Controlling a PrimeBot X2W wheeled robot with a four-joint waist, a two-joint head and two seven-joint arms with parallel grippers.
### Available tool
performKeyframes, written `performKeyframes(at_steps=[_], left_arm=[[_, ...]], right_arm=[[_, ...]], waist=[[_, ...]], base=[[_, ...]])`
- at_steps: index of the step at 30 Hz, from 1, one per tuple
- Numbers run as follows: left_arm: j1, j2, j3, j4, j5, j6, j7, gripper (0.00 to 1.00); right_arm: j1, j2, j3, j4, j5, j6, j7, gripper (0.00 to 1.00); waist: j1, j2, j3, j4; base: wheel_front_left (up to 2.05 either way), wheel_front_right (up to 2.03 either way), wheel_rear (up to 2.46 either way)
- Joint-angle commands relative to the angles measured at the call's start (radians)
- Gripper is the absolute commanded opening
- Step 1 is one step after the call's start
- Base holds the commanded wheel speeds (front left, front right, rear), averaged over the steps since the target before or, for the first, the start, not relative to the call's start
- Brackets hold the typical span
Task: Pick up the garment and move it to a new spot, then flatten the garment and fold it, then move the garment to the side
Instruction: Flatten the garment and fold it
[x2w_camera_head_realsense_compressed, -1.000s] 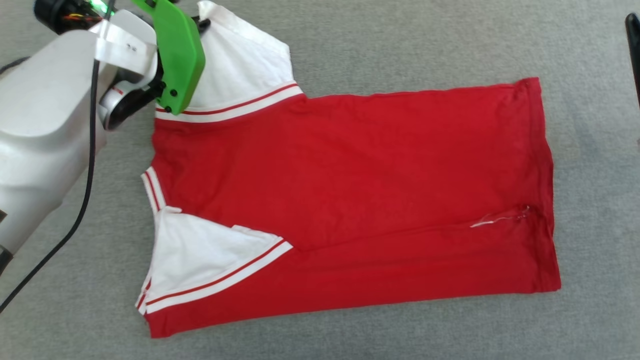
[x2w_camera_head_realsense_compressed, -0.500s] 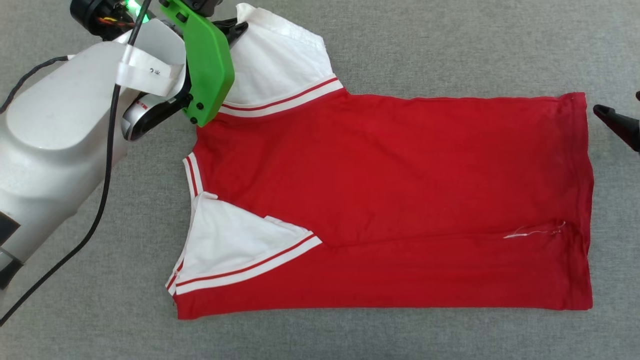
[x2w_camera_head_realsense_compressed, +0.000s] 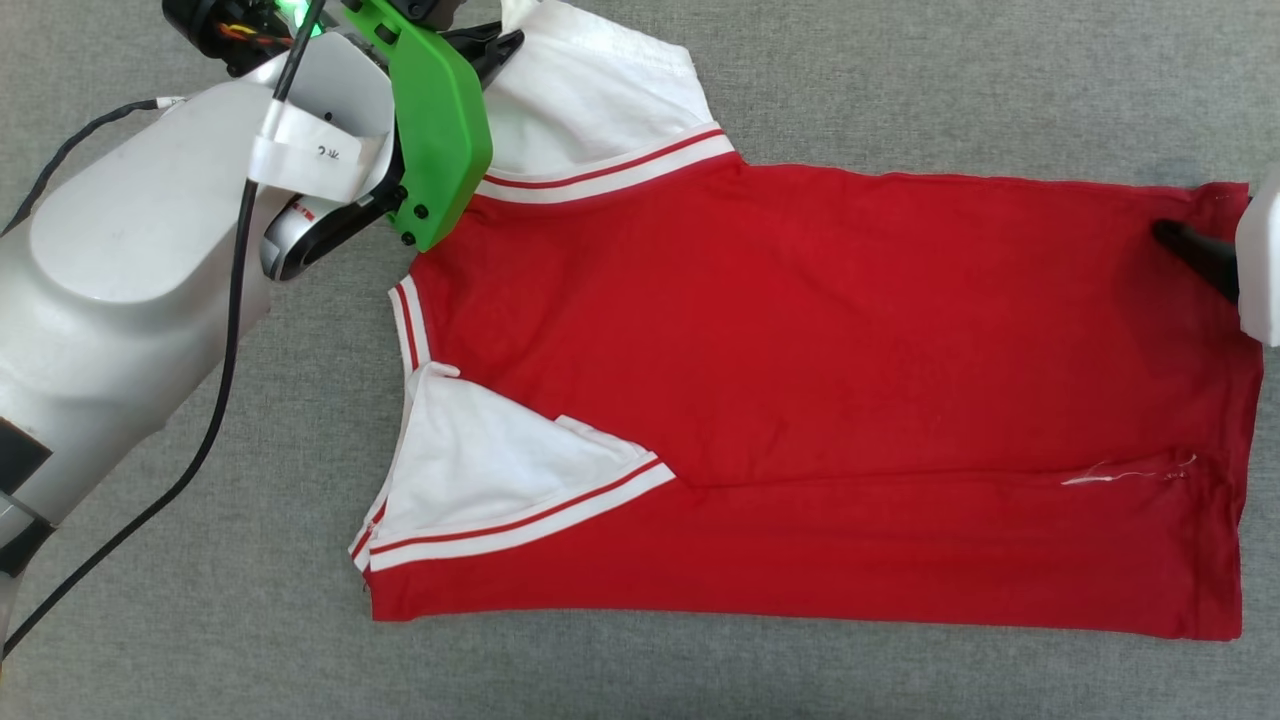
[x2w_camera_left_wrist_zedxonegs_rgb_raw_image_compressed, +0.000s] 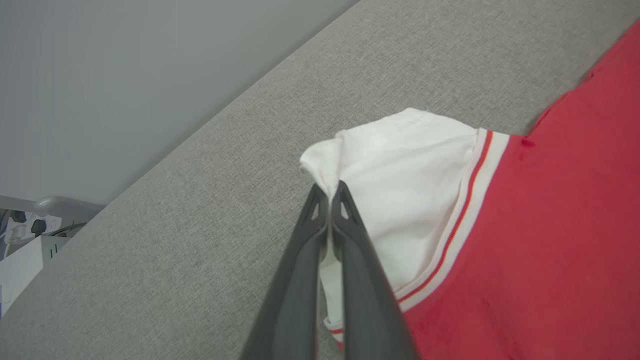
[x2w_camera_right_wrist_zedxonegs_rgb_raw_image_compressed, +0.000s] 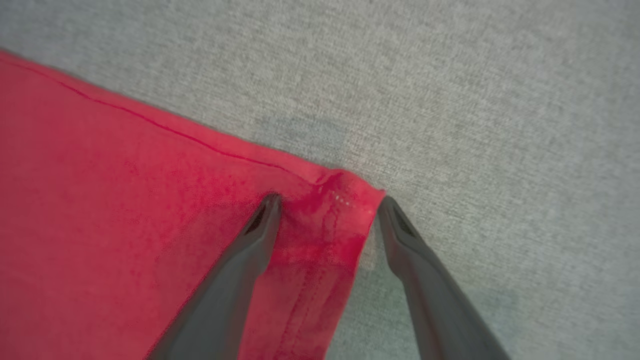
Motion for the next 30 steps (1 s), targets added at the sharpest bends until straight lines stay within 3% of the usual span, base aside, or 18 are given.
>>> performKeyframes(at_steps=[1, 2, 3, 13, 23, 30], left_arm=[[-0.010, -0.004, 0.004, -0.001, 0.005, 0.006, -0.010, 0.00], [-0.008, -0.003, 0.004, 0.001, 0.004, 0.006, -0.012, 0.00], [-0.004, -0.002, 0.004, 0.003, 0.003, 0.006, -0.014, 0.00], [0.070, 0.023, 0.008, 0.004, -0.016, 0.021, -0.071, 0.00], [0.265, 0.117, 0.002, -0.147, -0.050, 0.110, -0.125, 0.00], [0.430, 0.178, -0.010, -0.259, -0.073, 0.180, -0.137, 0.00]], right_arm=[[0.032, 0.025, 0.036, 0.040, 0.022, -0.001, -0.001, 1.00], [0.032, 0.023, 0.038, 0.039, 0.029, -0.001, -0.014, 0.86], [0.031, 0.019, 0.040, 0.037, 0.034, -0.001, -0.037, 0.00], [0.054, -0.021, 0.036, -0.018, 0.063, -0.001, -0.267, 0.00], [0.249, -0.051, 0.001, -0.108, 0.091, -0.001, -0.410, 0.00], [0.392, -0.031, -0.043, -0.120, 0.113, -0.001, -0.454, 0.00]], waist=[[0.0001, 0.0000, 0.000, 0.000], [0.0001, 0.0000, -0.003, -0.001], [0.0001, 0.0000, -0.008, -0.002], [0.0001, 0.0000, -0.114, -0.014], [0.0001, 0.0000, -0.270, -0.009], [0.0001, 0.0000, -0.344, -0.003]], base=[[0.00, 0.00, 0.00], [0.00, 0.00, 0.00], [0.00, 0.00, 0.00], [0.00, 0.00, 0.00], [0.00, 0.00, 0.00], [0.00, 0.00, 0.00]])
